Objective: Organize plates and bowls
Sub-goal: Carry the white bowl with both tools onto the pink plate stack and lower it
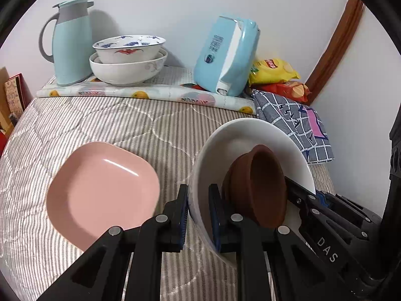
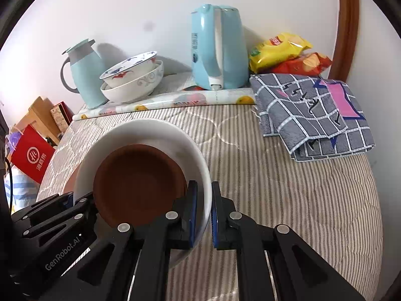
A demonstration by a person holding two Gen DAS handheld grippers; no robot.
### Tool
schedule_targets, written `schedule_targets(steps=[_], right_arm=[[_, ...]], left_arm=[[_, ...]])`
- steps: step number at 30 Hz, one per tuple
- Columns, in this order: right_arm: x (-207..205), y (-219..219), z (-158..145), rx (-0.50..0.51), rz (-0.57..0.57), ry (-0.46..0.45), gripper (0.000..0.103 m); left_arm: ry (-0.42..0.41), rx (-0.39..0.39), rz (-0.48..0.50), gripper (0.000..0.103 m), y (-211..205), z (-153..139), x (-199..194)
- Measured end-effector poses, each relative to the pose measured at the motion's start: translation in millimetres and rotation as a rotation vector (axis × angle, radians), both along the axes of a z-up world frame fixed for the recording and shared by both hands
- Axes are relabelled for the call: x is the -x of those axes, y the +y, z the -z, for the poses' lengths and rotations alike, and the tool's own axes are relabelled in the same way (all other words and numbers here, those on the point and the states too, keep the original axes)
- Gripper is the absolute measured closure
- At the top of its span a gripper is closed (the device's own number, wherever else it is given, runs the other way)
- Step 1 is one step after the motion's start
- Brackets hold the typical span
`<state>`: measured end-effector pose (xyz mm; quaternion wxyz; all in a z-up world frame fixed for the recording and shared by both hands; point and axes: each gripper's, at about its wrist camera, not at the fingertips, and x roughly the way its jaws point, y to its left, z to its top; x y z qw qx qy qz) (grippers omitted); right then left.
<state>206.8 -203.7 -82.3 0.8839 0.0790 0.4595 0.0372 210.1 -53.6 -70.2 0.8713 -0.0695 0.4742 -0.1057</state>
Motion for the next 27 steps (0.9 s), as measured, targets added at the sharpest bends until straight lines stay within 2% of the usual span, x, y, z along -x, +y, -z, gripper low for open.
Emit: schedule_targets(steps=[27], right_arm=[[-19,80,-8,-0.002,-0.103,-0.024,0.094]], left_arm=[[-0.003,0.006,-0.118,0.088,83,-7,-5]])
